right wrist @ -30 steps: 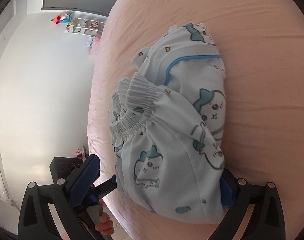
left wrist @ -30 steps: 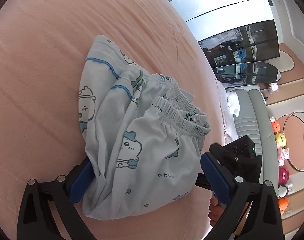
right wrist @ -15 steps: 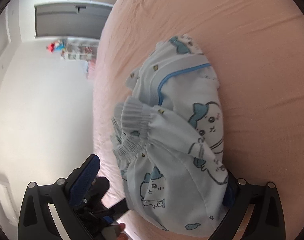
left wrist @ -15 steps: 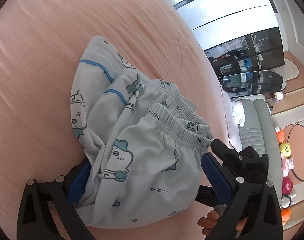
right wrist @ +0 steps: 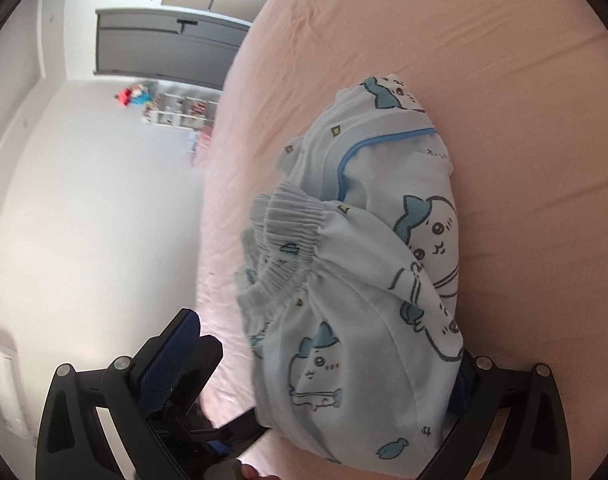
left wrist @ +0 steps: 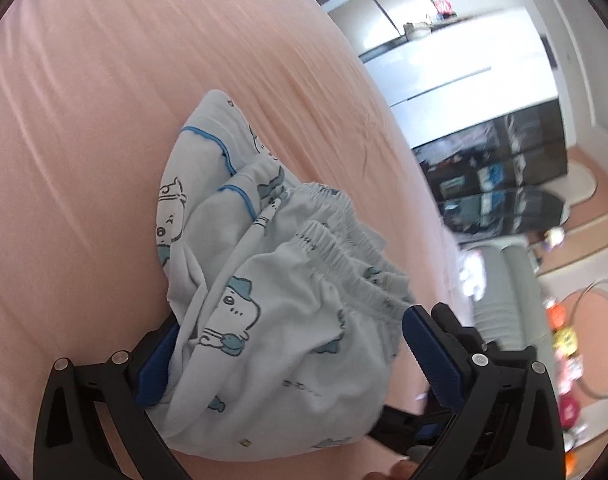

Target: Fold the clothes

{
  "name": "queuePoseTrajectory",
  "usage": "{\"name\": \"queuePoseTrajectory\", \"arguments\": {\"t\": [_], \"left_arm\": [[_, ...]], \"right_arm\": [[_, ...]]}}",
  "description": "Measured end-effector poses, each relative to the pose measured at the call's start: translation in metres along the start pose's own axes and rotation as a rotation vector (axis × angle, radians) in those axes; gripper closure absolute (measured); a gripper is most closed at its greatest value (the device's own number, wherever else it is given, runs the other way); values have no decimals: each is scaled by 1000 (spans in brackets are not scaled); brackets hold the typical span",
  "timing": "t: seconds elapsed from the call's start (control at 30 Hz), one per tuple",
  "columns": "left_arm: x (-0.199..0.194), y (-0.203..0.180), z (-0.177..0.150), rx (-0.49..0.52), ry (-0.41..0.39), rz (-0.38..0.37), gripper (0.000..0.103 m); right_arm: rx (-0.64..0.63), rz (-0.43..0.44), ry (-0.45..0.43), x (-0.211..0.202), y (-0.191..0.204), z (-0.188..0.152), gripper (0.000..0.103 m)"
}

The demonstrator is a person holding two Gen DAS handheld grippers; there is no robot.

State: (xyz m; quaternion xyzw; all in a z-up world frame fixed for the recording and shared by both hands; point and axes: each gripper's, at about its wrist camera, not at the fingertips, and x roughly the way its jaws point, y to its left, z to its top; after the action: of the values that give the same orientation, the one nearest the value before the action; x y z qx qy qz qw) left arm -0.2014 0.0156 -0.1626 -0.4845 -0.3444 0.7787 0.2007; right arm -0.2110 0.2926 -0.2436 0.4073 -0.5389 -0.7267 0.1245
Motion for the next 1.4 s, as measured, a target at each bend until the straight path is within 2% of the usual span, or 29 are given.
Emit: {"name": "queuePoseTrajectory", "arguments": {"t": [0.07, 0.13, 0.2, 0.23, 0.27, 0.33, 0.4, 0.47, 0.53, 0.67, 0.93, 1.03, 1.27, 1.4], "left_arm": [[-1, 0, -2, -9, -11, -9, 1], [-2, 0, -5, -17, -23, -18, 1], [-3, 0, -7, -26, -34, -27, 2], [-4, 0, -8, -30, -40, -32, 4], [-4, 0, -10, -31, -45, -26, 10], [-3, 2, -11, -28, -56, 26, 28], [-4, 9, -12, -53, -67, 62, 67], [-3, 21, -11, -102, -60, 28, 75], [-4, 28, -10, -130, -56, 1, 79], [-2, 23, -13, -110, -53, -37, 87], [-7, 14, -18, -56, -49, -50, 88], [-10, 10, -21, -41, -44, -61, 88], [-20, -12, -31, 40, -47, -56, 88], [-28, -35, -35, 128, -48, -63, 89]], "right_arm": [[32, 42, 5, 4, -2, -3, 2], [40, 32, 19, 8, 1, -4, 5], [48, 0, 19, 12, 3, -7, 16], [52, -23, 14, 14, 2, -10, 26], [52, -47, 4, 13, -1, -12, 38], [56, -58, -12, 12, -5, -15, 47], [78, -47, -17, 9, -14, -15, 61], [119, -44, -19, 8, -24, -15, 82], [146, -26, -23, 9, -31, -15, 88], [125, -26, -34, 15, -24, -16, 88], [109, 0, -60, 5, -21, -27, 90], [33, -37, -77, -8, -11, -33, 90], [-185, -208, -131, -33, 29, -42, 90], [-233, -226, -177, -51, 40, -48, 90]]}}
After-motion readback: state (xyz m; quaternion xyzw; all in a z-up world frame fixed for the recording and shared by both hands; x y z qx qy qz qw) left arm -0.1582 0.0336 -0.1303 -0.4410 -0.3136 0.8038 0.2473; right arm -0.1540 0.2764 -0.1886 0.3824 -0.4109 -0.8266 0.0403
